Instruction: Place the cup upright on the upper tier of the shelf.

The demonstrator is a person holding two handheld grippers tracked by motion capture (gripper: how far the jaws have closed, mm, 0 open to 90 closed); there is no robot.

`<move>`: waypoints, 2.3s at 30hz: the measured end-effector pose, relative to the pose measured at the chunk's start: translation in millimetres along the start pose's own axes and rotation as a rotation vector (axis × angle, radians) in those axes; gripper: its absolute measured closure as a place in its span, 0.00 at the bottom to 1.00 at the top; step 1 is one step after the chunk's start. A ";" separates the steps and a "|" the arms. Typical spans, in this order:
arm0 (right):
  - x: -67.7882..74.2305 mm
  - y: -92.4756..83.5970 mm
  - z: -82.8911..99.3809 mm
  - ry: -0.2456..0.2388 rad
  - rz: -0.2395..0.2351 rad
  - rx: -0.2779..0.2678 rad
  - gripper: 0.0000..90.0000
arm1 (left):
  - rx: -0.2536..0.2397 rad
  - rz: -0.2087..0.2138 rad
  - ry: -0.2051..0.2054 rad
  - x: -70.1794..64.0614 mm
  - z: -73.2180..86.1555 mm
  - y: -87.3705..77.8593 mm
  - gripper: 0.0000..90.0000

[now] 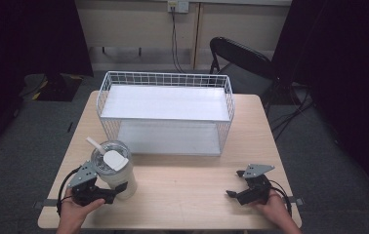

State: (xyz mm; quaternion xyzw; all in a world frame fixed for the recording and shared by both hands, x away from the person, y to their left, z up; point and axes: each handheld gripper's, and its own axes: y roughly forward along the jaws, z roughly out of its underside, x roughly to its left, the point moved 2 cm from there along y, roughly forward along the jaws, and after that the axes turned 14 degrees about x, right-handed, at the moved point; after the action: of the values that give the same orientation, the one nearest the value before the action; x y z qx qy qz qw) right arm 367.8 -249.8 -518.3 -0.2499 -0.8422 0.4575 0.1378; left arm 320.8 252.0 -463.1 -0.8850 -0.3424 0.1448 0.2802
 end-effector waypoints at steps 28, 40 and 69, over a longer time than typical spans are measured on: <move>0.0 0.0 0.0 0.000 0.000 0.000 0.11 | -0.162 -0.027 0.010 -2.9 0.3 7.0 0.11; 0.0 0.0 0.0 0.000 0.000 0.000 0.11 | -0.207 0.011 -0.015 -12.0 -22.6 1.1 0.11; 0.3 -0.4 0.5 0.013 0.006 0.001 0.11 | -0.148 -0.001 -0.018 -14.8 -57.2 -4.6 0.11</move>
State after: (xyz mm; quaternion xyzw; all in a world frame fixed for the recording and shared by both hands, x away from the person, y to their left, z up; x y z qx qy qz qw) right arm 367.1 -250.2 -518.2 -0.2555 -0.8403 0.4565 0.1421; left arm 333.3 221.9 -413.5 -0.9018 -0.3551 0.1272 0.2110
